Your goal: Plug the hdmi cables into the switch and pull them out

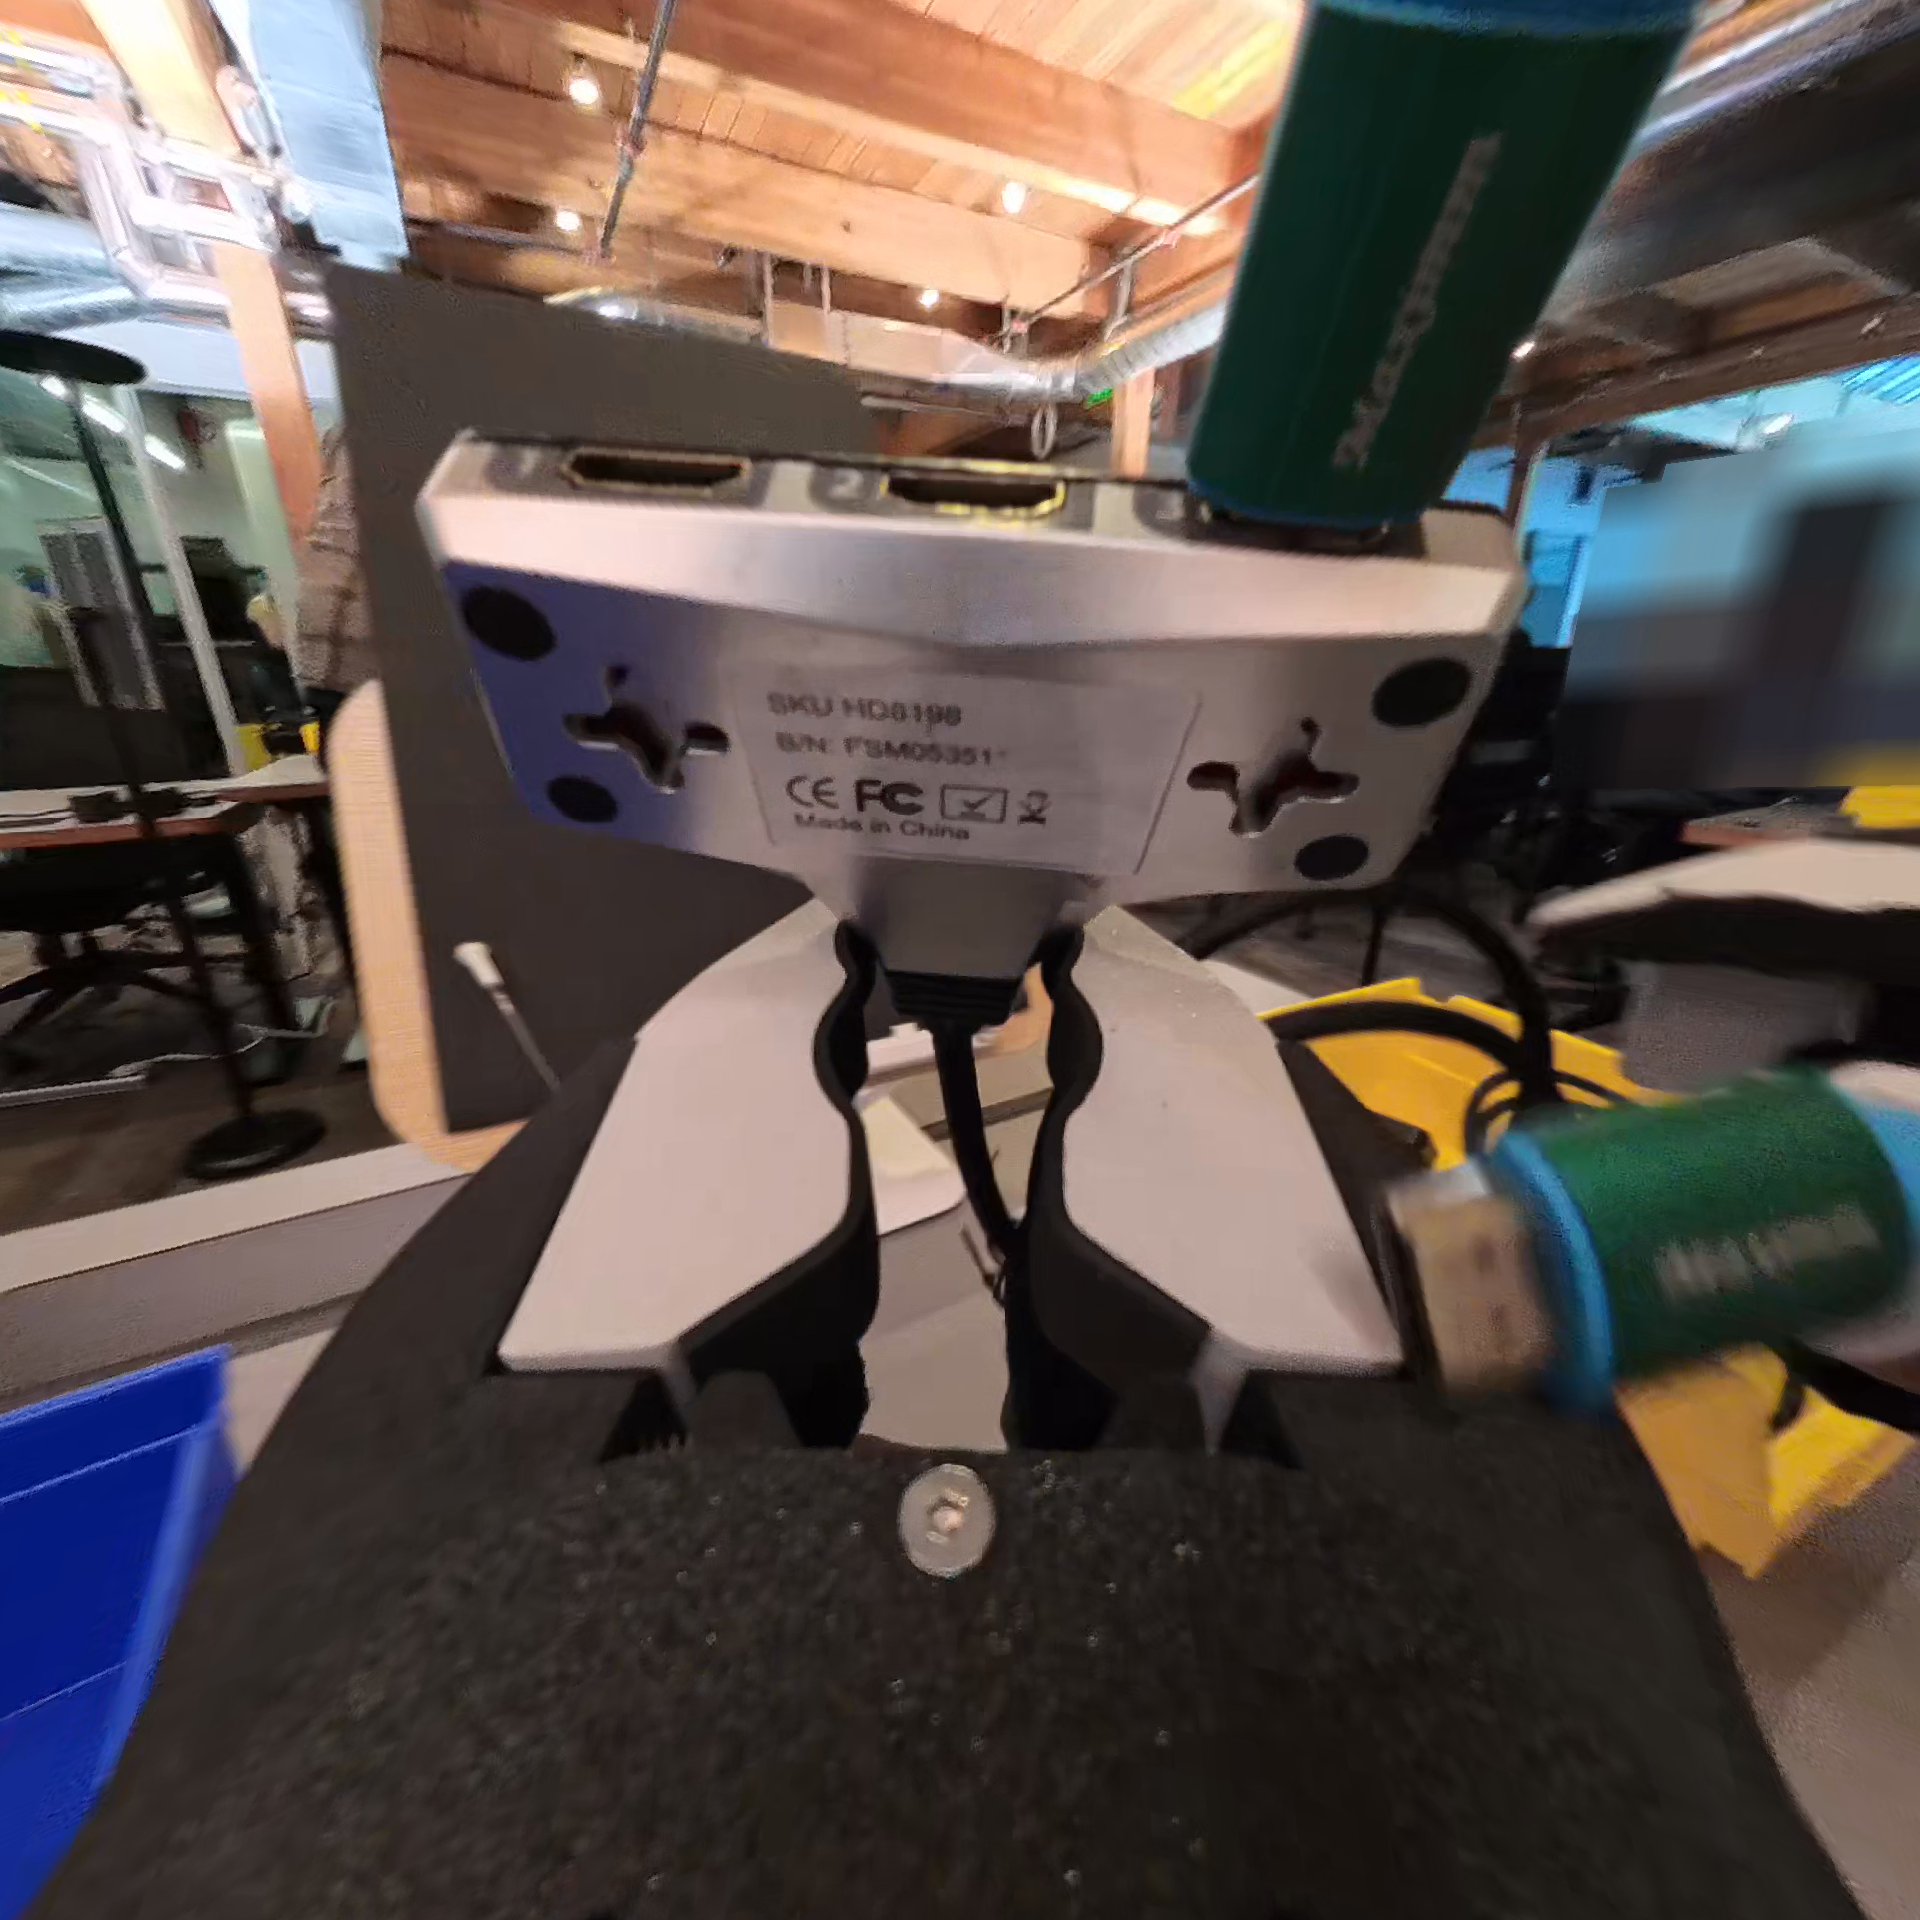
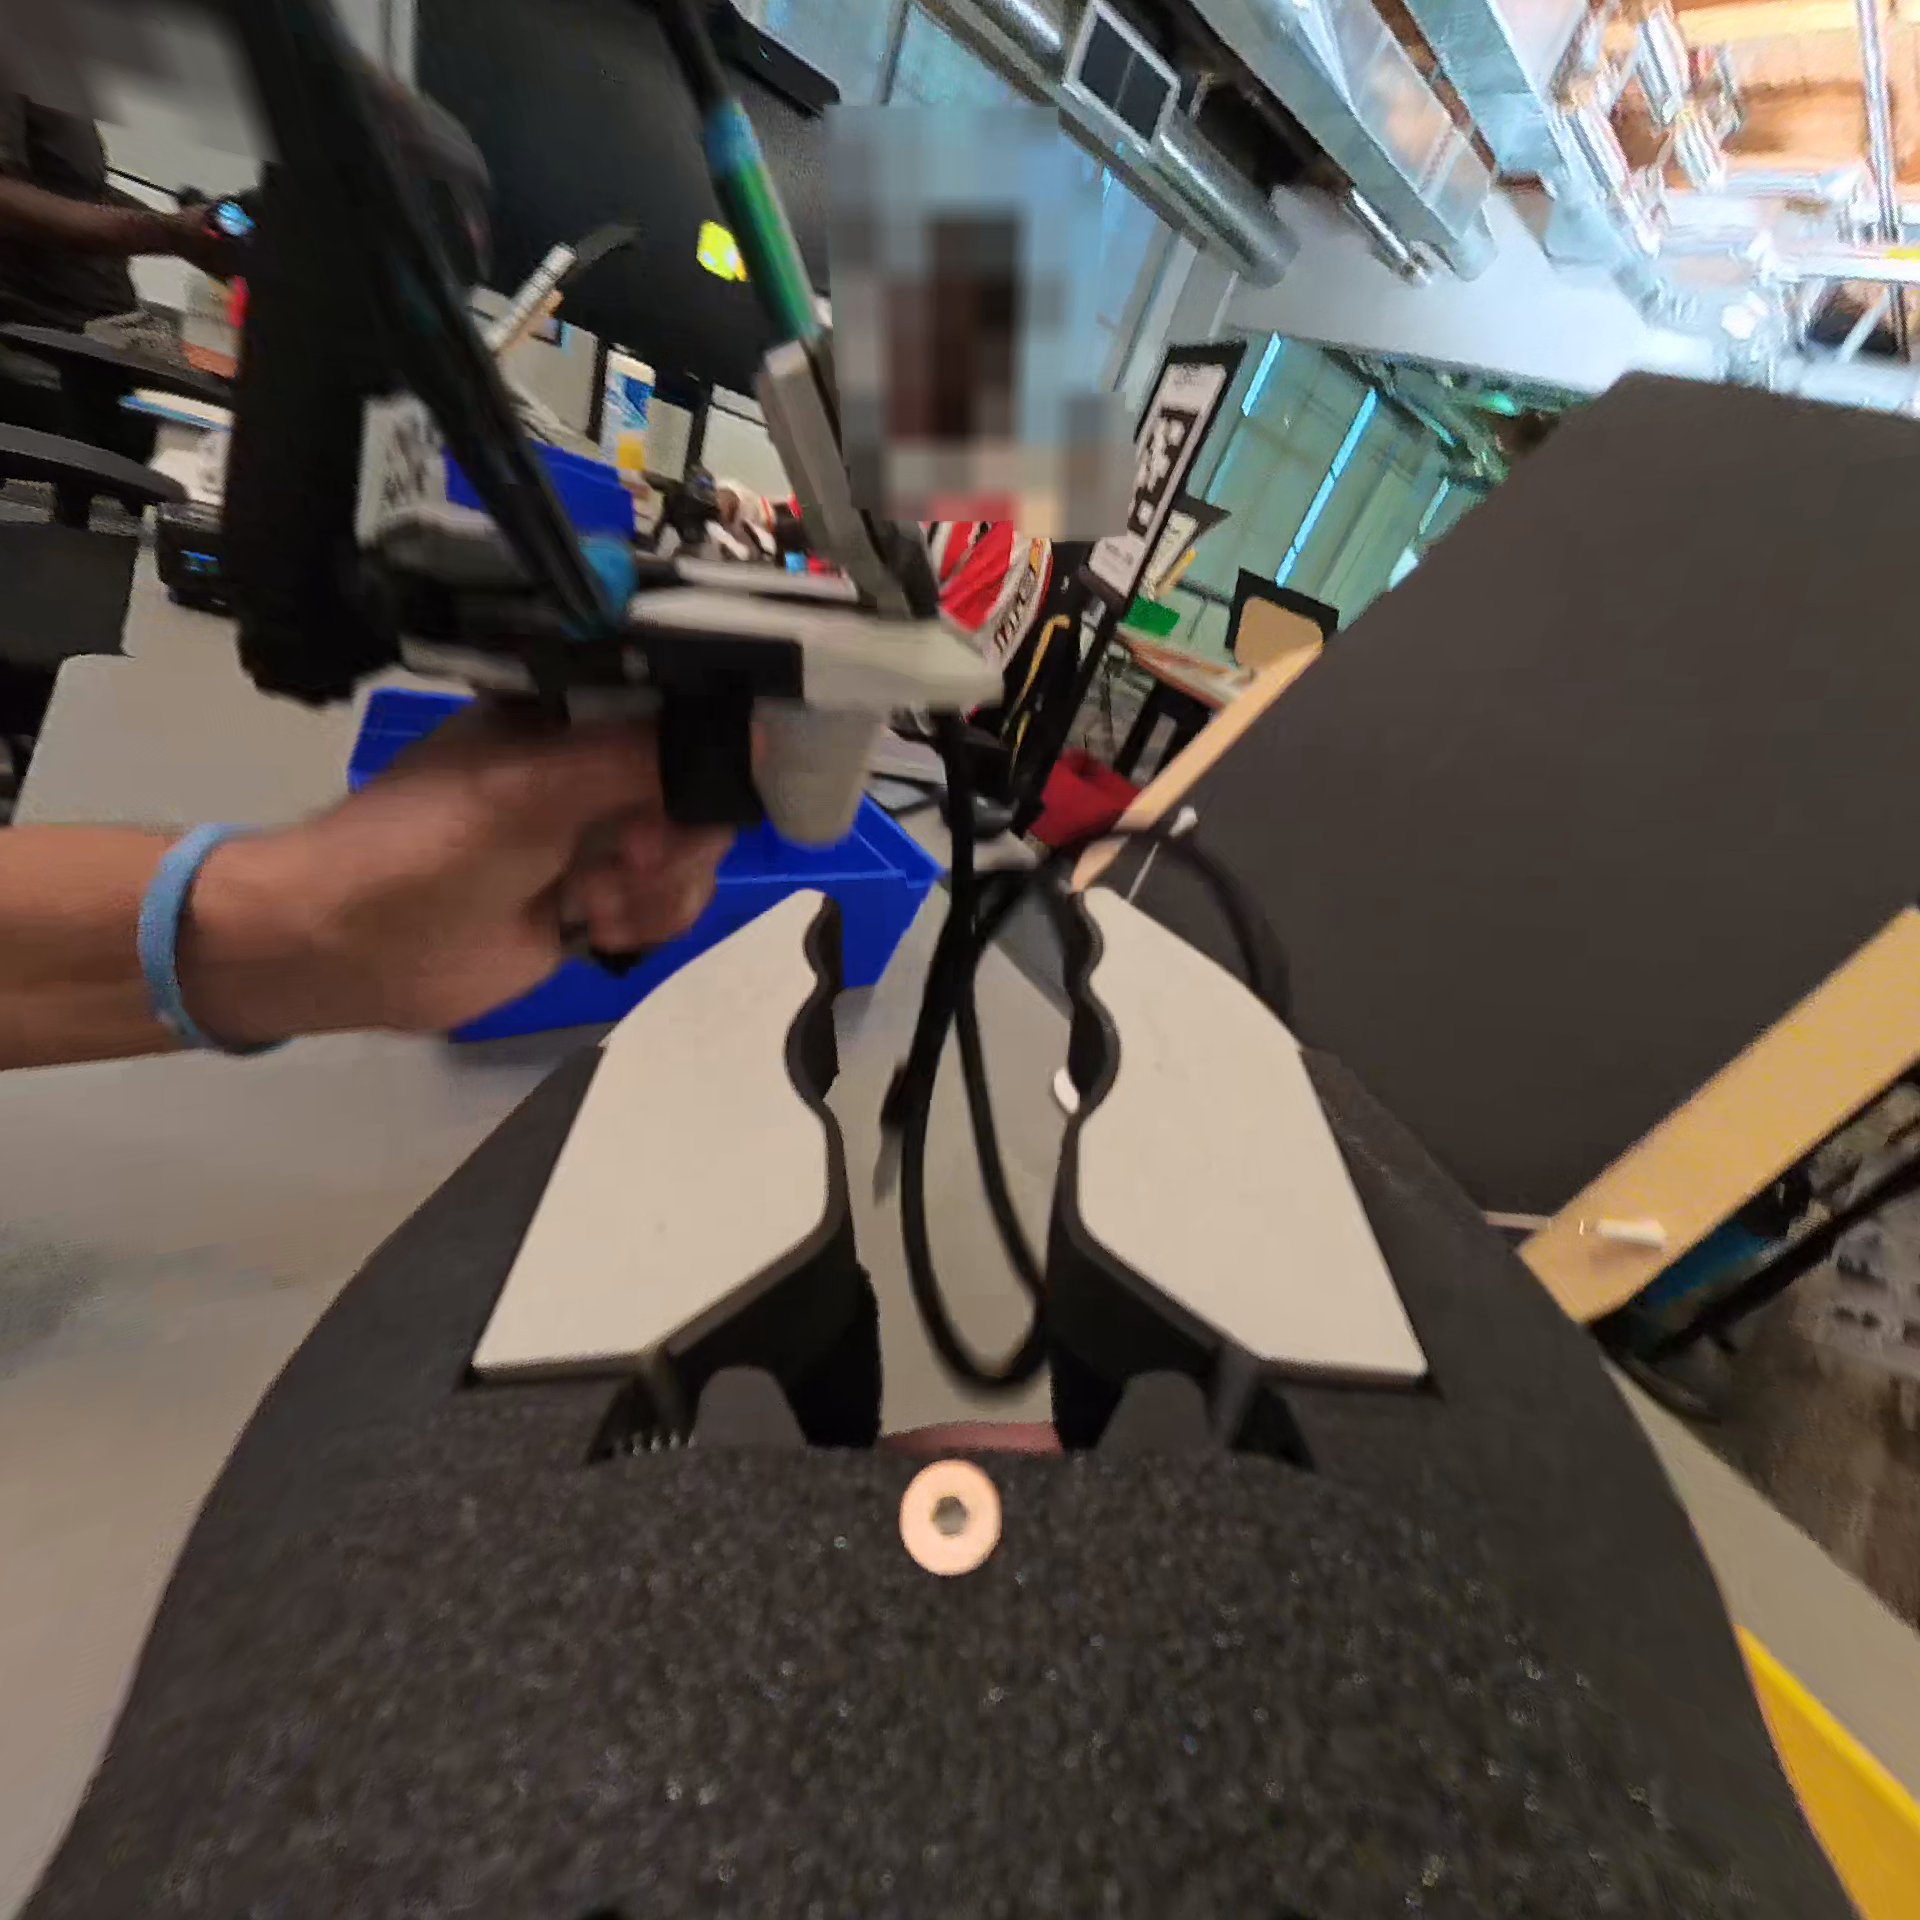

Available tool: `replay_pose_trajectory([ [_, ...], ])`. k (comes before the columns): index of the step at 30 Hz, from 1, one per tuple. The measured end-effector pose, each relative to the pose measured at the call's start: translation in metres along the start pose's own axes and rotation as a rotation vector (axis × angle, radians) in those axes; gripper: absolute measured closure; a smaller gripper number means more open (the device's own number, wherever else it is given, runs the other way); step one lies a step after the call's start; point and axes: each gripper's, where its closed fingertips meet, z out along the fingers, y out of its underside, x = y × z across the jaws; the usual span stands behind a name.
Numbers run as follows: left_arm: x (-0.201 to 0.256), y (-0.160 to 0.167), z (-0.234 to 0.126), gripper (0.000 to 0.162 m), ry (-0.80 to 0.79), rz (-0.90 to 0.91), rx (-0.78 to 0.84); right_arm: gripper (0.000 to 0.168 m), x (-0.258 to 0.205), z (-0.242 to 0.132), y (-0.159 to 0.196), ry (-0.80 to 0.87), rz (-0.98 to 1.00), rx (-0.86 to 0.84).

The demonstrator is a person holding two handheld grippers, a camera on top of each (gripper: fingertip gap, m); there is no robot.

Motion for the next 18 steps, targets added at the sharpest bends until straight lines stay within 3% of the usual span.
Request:
replay_pose_trajectory([
  [4, 0.036, 0.041, 0.003, 0.131, 0.059, -0.004, -0.066, 0.13, -0.01, 0.015, -0.001, -0.038, -0.082, 0.009],
  [8, 0.058, 0.075, 0.001, 0.131, 0.068, 0.048, -0.112, 0.131, -0.024, 0.028, 0.021, -0.058, -0.141, -0.053],
  [16, 0.069, 0.101, -0.003, 0.133, 0.068, -0.005, -0.126, 0.147, -0.024, 0.031, 0.038, 0.029, -0.236, -0.043],
  [18, 0.064, 0.123, -0.009, 0.142, 0.09, -0.006, -0.295, 0.147, -0.022, 0.033, 0.044, 0.072, -0.315, -0.056],
])
